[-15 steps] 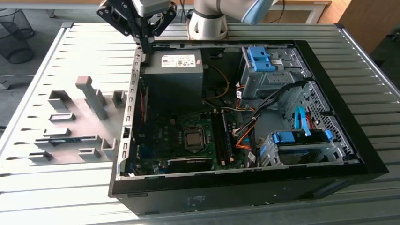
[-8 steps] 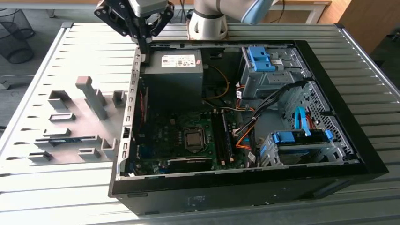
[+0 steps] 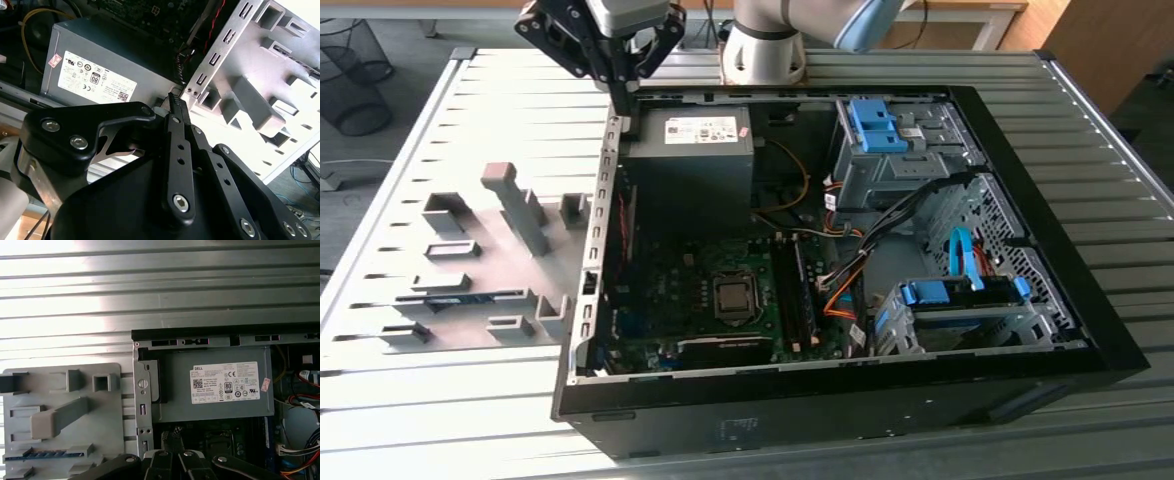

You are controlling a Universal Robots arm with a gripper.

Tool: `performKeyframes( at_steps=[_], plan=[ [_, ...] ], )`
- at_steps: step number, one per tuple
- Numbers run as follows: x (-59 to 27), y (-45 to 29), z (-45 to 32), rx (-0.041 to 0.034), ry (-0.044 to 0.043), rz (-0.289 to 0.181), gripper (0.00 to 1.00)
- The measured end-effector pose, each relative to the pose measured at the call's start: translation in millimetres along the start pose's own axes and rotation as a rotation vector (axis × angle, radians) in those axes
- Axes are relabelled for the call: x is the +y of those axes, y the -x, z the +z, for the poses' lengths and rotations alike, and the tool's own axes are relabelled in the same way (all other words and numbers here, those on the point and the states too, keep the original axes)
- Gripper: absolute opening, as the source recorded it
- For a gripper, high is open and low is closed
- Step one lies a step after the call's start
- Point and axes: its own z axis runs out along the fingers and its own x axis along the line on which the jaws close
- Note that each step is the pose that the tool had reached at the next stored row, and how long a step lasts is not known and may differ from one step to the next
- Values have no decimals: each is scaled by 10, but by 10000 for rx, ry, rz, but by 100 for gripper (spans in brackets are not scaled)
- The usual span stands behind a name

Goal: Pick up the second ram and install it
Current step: 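Reach for the second ram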

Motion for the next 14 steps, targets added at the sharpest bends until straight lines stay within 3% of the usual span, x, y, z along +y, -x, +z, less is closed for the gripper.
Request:
performKeyframes(
  at_steps=[14],
  plan=[
    [-7,-91,3,0,0,0,10]
  ],
)
